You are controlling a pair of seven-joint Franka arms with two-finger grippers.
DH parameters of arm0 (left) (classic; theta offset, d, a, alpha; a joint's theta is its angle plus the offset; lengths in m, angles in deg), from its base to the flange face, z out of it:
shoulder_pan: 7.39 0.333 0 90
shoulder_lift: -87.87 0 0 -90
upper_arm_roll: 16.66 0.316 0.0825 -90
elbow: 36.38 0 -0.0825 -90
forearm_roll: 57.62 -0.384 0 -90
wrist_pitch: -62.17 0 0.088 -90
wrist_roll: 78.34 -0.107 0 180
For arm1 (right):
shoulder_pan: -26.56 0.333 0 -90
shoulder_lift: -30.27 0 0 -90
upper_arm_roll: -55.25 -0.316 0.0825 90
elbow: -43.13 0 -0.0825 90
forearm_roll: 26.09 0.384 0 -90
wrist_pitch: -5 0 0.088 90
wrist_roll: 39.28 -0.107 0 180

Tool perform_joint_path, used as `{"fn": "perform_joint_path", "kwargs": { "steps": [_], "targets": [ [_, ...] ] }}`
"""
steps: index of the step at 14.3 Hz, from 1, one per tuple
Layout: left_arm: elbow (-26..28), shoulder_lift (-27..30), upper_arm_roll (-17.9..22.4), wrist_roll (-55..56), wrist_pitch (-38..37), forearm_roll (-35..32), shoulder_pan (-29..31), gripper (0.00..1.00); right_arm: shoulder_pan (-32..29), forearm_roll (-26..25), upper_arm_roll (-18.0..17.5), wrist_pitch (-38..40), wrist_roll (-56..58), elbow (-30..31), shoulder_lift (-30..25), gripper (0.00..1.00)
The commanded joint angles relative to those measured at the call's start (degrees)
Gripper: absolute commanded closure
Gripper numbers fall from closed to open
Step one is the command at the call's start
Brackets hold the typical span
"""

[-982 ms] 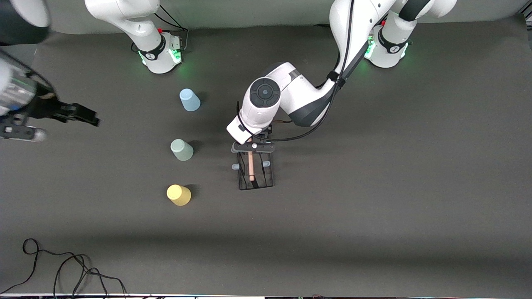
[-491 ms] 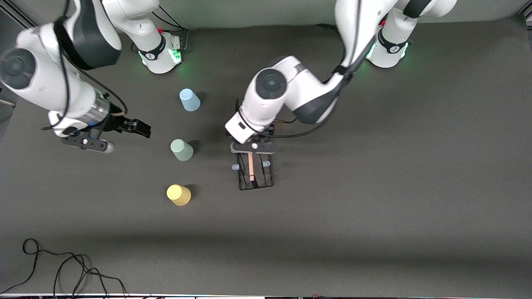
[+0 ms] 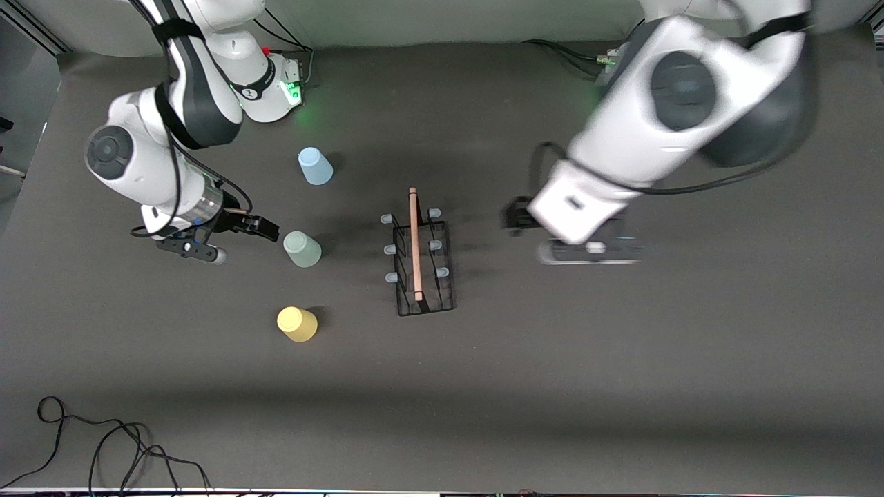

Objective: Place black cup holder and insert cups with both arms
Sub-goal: 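Release the rack with the left gripper while the right gripper grasps the green cup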

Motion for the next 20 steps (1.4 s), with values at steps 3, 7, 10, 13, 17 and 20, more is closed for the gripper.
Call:
{"fn": "perform_joint_path", "kwargs": {
  "steps": [3, 7, 10, 13, 17, 20],
  "targets": [
    [12.1, 7.3, 0.0, -15.7, -0.1, -7.9, 11.2, 0.00, 1.1, 1.0, 0.3, -8.1, -1.2, 2.7, 4.8, 0.00],
    [18.5, 13.4, 0.0, -26.9, 2.3, -7.5, 18.0, 0.00, 4.7, 1.1, 0.4, -14.3, -3.9, 4.1, 8.7, 0.00],
    [25.1, 19.0, 0.0, -28.3, 5.4, -7.4, 19.9, 0.00, 5.0, 1.1, 0.4, -20.6, -4.3, 7.4, 10.6, 0.00],
    [30.6, 25.5, 0.0, -28.5, 7.4, -7.4, 20.0, 0.00, 5.1, 1.1, 0.4, -25.3, -4.3, 10.5, 11.4, 0.00],
    [29.9, 25.4, 1.9, -34.7, 5.4, -7.5, 20.0, 0.00, 5.1, 1.2, 0.3, -30.0, -4.4, 12.6, 12.6, 0.48],
    [29.5, 24.2, 4.5, -34.9, 7.8, -7.4, 20.8, 0.00, 5.1, 1.2, 0.3, -29.1, -4.6, 12.6, 11.7, 1.00]
  ]
}}
